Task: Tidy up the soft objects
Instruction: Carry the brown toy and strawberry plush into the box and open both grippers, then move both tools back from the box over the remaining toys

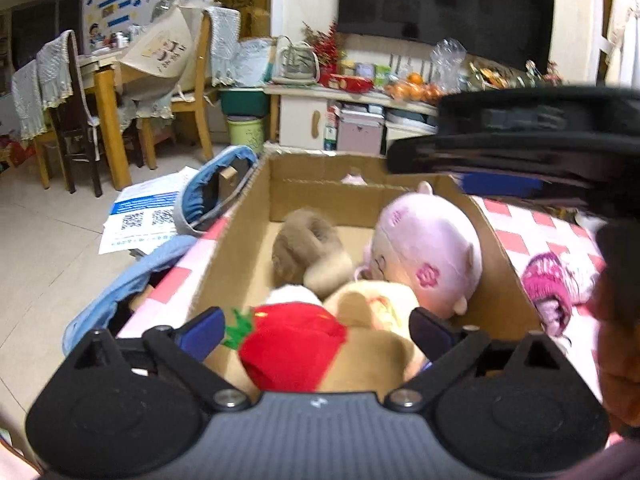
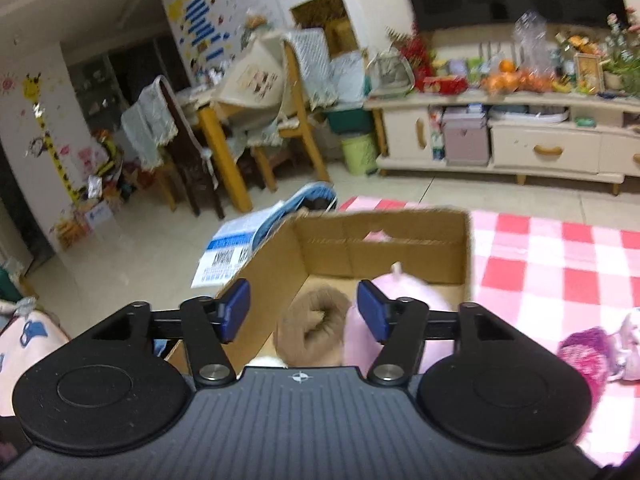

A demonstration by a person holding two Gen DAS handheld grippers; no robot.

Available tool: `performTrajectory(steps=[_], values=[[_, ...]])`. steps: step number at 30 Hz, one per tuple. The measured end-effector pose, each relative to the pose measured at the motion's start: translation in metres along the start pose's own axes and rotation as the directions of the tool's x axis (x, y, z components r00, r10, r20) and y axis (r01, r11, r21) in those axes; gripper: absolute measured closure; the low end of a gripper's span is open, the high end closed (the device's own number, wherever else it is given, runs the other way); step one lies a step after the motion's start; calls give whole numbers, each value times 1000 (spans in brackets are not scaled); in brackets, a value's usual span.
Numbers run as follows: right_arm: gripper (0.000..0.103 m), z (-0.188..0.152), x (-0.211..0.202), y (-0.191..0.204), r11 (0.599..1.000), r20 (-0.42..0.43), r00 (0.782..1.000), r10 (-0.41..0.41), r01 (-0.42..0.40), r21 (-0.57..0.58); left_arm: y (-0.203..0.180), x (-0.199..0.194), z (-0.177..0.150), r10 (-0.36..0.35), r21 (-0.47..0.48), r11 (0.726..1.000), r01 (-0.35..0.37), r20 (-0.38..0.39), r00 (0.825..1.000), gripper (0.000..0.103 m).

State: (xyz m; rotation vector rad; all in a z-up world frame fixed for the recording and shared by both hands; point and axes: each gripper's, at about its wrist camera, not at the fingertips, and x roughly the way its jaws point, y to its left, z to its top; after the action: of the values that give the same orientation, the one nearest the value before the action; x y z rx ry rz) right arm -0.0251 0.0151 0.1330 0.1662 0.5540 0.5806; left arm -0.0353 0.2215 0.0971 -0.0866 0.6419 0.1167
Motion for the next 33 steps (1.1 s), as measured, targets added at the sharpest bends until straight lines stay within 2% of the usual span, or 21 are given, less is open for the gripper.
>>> performTrajectory(steps=[9, 21, 30, 33], values=[[7, -18, -41, -13, 994, 112, 987, -112, 111, 15, 10, -5, 6, 37, -58, 998, -33, 56, 998, 3], [4, -29, -69, -39, 976, 152, 967, -205, 191, 102, -8, -8, 5, 3, -23, 1000, -1, 90, 996, 1], [4, -44, -77, -44, 959, 141, 953, -267, 248, 138, -30, -11, 1, -43, 15, 999, 41, 117, 992, 1], [4, -46, -79, -48, 952, 135, 950, -283, 261, 161, -36, -12, -1, -72, 7, 997, 71, 147, 986, 1]])
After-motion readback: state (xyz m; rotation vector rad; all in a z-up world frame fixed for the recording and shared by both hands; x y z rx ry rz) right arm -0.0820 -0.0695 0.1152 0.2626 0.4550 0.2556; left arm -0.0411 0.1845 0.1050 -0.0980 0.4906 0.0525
